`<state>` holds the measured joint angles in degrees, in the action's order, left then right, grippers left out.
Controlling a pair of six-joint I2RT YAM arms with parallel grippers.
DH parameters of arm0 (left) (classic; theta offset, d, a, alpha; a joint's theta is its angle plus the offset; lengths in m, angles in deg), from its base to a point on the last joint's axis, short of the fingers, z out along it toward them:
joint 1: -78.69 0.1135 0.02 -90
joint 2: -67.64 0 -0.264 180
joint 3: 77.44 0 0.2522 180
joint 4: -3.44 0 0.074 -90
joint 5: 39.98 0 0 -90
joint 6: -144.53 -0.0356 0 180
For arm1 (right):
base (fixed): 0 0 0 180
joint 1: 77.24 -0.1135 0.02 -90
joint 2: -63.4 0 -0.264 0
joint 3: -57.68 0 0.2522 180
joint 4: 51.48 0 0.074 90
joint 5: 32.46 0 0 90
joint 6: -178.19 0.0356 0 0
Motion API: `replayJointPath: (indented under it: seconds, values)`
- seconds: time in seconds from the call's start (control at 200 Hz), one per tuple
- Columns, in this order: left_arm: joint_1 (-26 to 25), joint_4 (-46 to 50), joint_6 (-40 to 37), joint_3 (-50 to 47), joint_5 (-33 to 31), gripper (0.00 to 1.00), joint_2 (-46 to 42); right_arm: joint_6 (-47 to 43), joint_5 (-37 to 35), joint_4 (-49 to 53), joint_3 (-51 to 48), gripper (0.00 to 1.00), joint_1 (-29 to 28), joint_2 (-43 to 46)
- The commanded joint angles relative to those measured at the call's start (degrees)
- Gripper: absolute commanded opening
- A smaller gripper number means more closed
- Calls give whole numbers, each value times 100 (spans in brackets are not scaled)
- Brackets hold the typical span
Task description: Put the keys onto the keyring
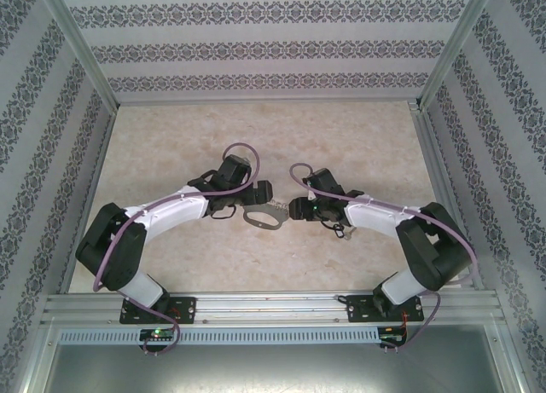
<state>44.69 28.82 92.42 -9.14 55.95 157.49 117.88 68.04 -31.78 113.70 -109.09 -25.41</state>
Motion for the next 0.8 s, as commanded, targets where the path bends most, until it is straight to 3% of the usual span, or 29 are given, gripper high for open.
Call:
replayJointPath:
  seconds: [0.0, 0.395, 0.794]
  values:
    - [50, -28, -5, -19, 12, 100, -173, 44, 363, -274, 168, 55, 11, -233]
    - [51, -8, 61, -171, -383, 100, -362, 206, 532, -541, 280, 54, -118, -667]
    - [51, -2, 95, -190, -451, 100, -341, 273, 580, -629, 234, 44, -260, -471]
